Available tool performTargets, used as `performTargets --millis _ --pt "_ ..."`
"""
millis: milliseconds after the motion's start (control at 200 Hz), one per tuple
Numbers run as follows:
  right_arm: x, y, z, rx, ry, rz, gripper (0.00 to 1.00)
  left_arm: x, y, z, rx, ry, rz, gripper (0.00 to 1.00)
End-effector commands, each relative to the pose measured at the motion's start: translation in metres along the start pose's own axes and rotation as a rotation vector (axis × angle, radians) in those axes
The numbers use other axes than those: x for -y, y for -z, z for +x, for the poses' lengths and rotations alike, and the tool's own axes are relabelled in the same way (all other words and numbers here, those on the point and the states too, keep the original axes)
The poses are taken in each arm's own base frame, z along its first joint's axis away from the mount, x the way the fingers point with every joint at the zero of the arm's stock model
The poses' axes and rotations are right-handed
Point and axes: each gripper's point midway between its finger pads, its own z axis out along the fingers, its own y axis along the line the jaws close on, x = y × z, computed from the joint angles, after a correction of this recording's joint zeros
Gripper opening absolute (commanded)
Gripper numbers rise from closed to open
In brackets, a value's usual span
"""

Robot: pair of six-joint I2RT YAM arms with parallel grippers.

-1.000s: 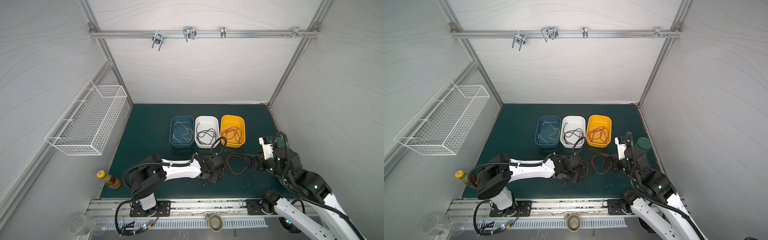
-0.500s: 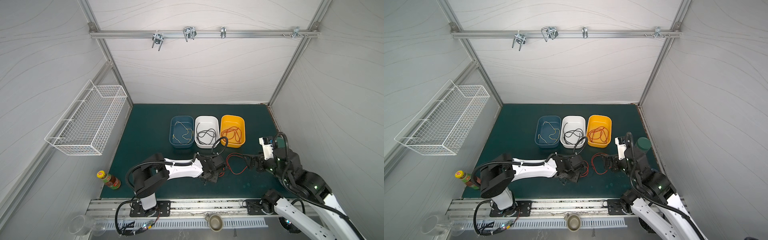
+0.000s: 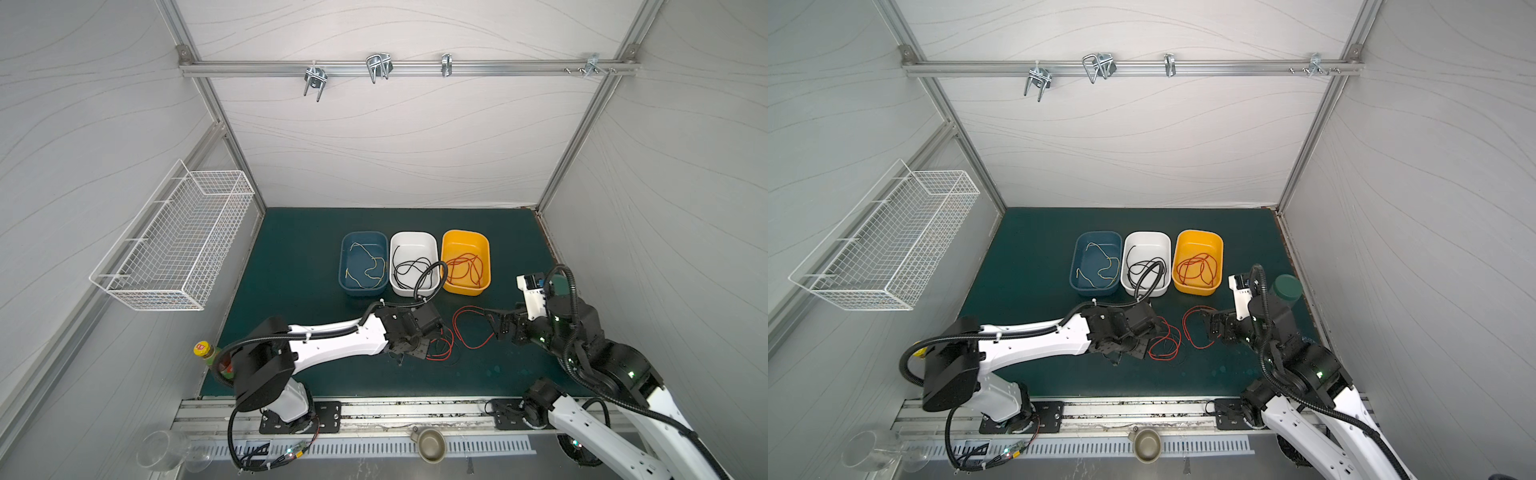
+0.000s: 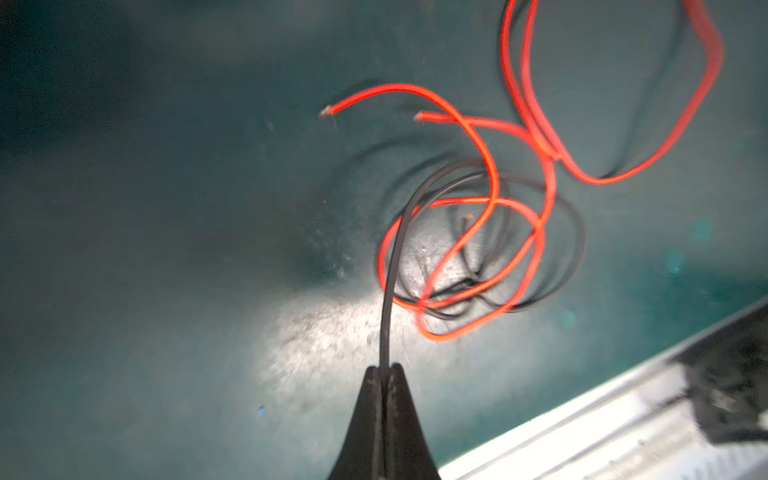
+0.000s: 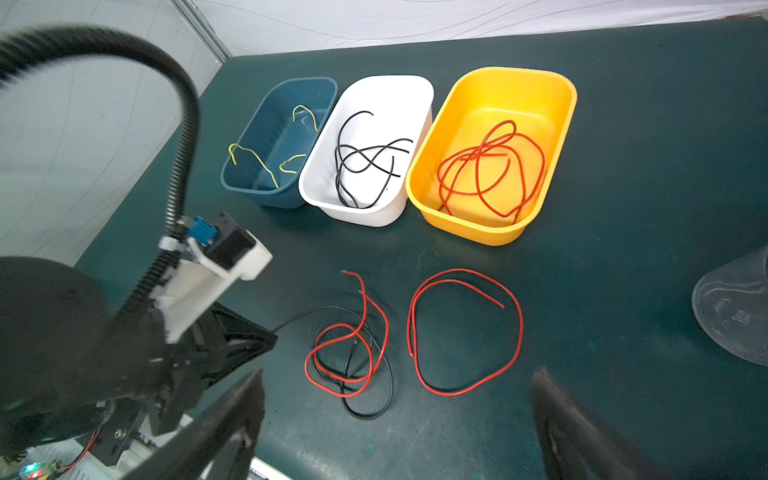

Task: Untangle the cables
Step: 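Grasp the black wire end with the left gripper and lift it from the tangle, then pin the red wire with the right gripper while the left pulls the black wire up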

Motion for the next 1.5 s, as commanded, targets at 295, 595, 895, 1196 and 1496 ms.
performTargets --millis 295,595,895,1196,1496 --pt "-0.044 -0.011 0.012 -0.090 0.048 -0.221 0.98 -0.005 0.115 -0.040 0.259 0.023 0.143 0.00" --pt "-0.080 -0.036 0.026 -0.120 -0.015 -0.371 0.92 -0.001 0.169 -0.052 0.382 0.050 0.273 0.00" --pt "-0.112 -0.067 0.042 -0.140 0.141 -0.329 0.85 0.000 0.179 -0.047 0.386 0.048 0.321 0.00" --pt "-0.125 -0.077 0.046 -0.063 0.195 -0.384 0.81 -0.003 0.183 -0.040 0.378 0.036 0.339 0.00" --pt "-0.132 -0.085 0.046 -0.049 0.268 -0.392 0.52 -0.004 0.183 -0.033 0.364 0.026 0.350 0.00"
